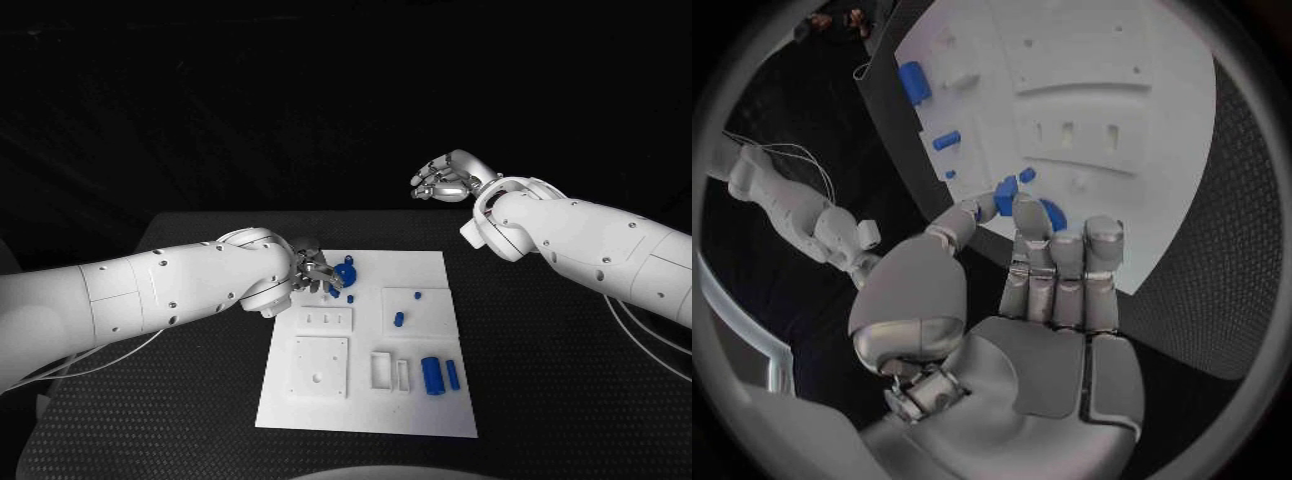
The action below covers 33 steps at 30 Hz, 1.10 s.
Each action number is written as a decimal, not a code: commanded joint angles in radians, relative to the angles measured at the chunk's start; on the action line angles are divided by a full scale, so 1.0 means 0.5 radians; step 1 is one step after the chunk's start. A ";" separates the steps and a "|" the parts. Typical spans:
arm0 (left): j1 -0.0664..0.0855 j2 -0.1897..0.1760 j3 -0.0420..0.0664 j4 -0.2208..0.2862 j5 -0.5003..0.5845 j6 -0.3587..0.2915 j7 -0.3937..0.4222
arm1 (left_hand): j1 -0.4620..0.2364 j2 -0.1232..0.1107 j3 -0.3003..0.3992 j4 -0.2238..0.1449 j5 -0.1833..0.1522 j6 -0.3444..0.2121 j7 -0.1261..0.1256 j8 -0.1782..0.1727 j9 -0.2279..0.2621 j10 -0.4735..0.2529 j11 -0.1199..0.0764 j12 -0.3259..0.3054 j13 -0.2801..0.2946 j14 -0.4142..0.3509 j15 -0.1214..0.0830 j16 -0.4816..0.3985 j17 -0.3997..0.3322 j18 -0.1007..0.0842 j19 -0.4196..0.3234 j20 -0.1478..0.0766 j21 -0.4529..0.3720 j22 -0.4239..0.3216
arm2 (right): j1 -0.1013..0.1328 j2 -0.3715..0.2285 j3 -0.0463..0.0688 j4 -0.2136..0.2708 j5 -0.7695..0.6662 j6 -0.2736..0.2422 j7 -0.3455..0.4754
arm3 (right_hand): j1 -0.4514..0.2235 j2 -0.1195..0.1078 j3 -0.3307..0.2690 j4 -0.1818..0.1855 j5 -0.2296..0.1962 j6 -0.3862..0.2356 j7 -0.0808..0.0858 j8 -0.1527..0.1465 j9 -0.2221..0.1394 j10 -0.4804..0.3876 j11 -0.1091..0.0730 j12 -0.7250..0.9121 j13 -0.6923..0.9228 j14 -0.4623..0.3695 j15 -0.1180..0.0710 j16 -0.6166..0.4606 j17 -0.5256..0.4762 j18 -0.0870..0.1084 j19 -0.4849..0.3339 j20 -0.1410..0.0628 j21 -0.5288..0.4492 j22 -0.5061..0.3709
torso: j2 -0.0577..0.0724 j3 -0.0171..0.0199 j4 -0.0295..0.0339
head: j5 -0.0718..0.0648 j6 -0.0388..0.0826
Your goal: Assemble the parts on the task board
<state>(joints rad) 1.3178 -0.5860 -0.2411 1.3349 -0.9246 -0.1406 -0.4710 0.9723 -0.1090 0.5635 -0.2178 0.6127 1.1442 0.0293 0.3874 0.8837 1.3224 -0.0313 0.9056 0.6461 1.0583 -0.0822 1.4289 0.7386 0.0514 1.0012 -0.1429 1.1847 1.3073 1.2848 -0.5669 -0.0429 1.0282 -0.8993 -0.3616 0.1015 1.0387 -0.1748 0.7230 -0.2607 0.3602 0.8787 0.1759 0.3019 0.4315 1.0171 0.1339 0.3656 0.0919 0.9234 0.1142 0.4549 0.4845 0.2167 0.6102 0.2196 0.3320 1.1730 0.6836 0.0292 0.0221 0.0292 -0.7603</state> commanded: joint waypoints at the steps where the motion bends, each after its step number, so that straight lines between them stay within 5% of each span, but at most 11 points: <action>1: -0.009 0.010 0.002 -0.006 -0.059 0.040 -0.047 | 0.003 -0.001 0.249 -0.144 0.075 0.065 -0.077 0.015 -0.006 0.163 -0.176 0.015 0.013 0.214 -0.279 0.012 0.005 0.117 0.041 -0.247 0.013 0.042 | 0.002 0.004 0.001 0.004 0.010 0.025 0.019 | 0.016 0.009 -0.010 -0.003 0.011 -0.017 -0.001 0.011 -0.003 0.017 0.004 -0.012 -0.005 0.004 0.017 -0.010 -0.003 -0.016 -0.010 0.000 -0.012 0.003 | -0.001 0.0010 0.000 | 0.004 -0.008; 13: -0.051 0.025 0.001 -0.018 -0.324 0.059 -0.073 | 0.002 -0.006 0.262 -0.145 0.076 0.060 -0.078 0.032 -0.011 0.162 -0.177 0.040 0.031 0.220 -0.280 0.023 0.015 0.119 0.041 -0.251 0.030 0.042 | 0.002 0.004 0.001 0.016 0.007 0.031 0.013 | 0.020 0.008 -0.014 -0.004 0.041 -0.022 0.002 0.010 -0.007 0.018 0.006 -0.024 -0.019 -0.002 0.022 -0.026 -0.001 -0.021 -0.016 0.000 -0.028 0.011 | -0.001 -0.0015 0.001 | 0.007 -0.026; 33: -0.125 0.010 0.001 -0.024 -0.442 0.096 -0.085 | 0.002 -0.011 0.272 -0.145 0.083 0.060 -0.079 0.047 -0.018 0.159 -0.177 0.055 0.043 0.220 -0.281 0.030 0.021 0.121 0.037 -0.254 0.043 0.041 | 0.002 0.015 0.001 0.015 -0.006 0.049 0.003 | 0.017 0.007 -0.024 0.001 0.063 -0.026 0.005 0.011 -0.011 0.016 0.013 -0.040 -0.034 -0.008 0.029 -0.044 0.002 -0.027 -0.023 -0.001 -0.047 0.022 | 0.002 -0.0028 0.001 | 0.007 -0.043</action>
<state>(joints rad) 1.2589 -0.5814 -0.2409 1.3206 -1.1266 -0.1082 -0.5110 0.9636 -0.1167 0.5784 -0.2028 0.6128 1.1450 0.0285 0.4057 0.8735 1.3228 -0.0342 0.9286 0.6663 1.0759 -0.0860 1.4368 0.7485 0.0433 1.0172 -0.1550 1.2003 1.3077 1.2849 -0.5613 -0.0430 1.0350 -0.8980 -0.3499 0.0992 1.0427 -0.1709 0.7175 -0.2607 0.3878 0.8720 0.1756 0.3018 0.4274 1.0206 0.1375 0.3510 0.0763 0.9214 0.1235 0.4389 0.4846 0.2167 0.6034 0.2193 0.3131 1.1829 0.6842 0.0274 0.0222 0.0320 -0.7805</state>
